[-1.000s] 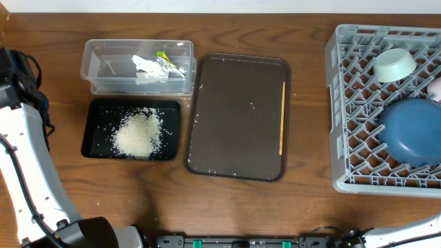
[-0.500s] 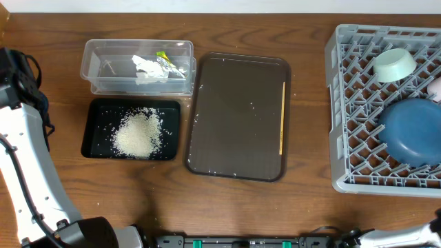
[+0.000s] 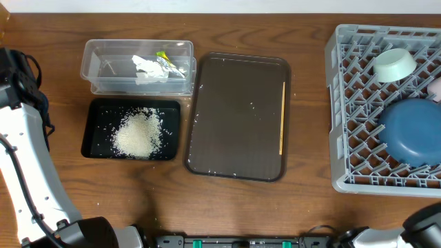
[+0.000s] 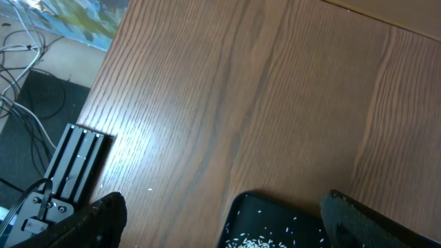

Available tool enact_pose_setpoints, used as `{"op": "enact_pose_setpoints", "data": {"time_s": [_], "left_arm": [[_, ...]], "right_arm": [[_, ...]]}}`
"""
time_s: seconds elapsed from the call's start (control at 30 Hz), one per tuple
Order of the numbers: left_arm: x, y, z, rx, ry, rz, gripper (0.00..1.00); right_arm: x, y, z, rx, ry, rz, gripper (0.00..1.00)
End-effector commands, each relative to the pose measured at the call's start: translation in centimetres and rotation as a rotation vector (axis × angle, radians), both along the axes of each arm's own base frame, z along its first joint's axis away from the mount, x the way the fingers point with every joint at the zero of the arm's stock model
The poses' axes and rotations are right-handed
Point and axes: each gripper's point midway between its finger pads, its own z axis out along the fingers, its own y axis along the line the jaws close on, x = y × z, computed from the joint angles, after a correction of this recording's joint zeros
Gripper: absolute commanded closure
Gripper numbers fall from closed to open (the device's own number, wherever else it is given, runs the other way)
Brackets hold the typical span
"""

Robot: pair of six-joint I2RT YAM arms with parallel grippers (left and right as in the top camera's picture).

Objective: Sort waste into correct bins and load items into the dishwasher rack

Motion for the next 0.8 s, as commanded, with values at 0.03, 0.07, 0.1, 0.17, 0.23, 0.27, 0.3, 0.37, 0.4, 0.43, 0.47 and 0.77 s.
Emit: {"op": "enact_pose_setpoints", "data": {"time_s": [0.03,0.07,0.1,0.17,0.23,0.27,0.3,0.37,0.4,0.43,0.47,0.77], "left_arm": [[-0.3,0.1,0.3,0.010,-0.007,0.019,0.08],[-0.3,0.1,0.3,0.010,-0.007,0.019,0.08],[-0.3,0.1,0.3,0.011,-0.007,0.019,0.08],[-0.3,0.1,0.3,0.010,-0.007,0.019,0.08],[-0.3,0.1,0.3,0.010,-0.007,0.019,0.08],[-0.3,0.1,0.3,0.010,-0.007,0.019,0.08],[-0.3,0.1,0.3,0.010,-0.007,0.019,0.08],[-0.3,0.1,0.3,0.010,-0.007,0.019,0.08],[-0.3,0.1,0.3,0.010,-0.007,0.019,0.08],[-0.3,0.1,0.3,0.010,-0.007,0.019,0.08],[-0.3,0.1,0.3,0.010,-0.007,0.019,0.08],[-0.3,0.1,0.3,0.010,-0.007,0.019,0.08]], "right_arm": [[2.8,-0.7,-3.9,-0.262,0.263,-0.006,0.99],[3.2,-0.7,-4.6,-0.302,0.317,-0.016,0.99],[3.5,-0.8,-5.3,-0.330,0.360,-0.040,0.99],[4.0,-0.7,-6.4,-0.357,0.416,-0.076,0.99],[4.4,-0.6,-7.5,-0.367,0.449,-0.089,0.99],[4.6,-0.6,-8.1,-0.369,0.462,-0.095,0.99],[4.6,-0.8,-8.6,-0.370,0.472,-0.100,0.99],[4.2,-1.4,-9.4,-0.374,0.498,-0.125,0.99],[3.9,-1.7,-9.9,-0.372,0.515,-0.138,0.99],[3.6,-1.9,-10.2,-0.369,0.529,-0.148,0.99],[3.2,-2.2,-10.5,-0.368,0.545,-0.161,0.99],[0.1,-3.9,-11.7,-0.327,0.616,-0.214,0.99]]}}
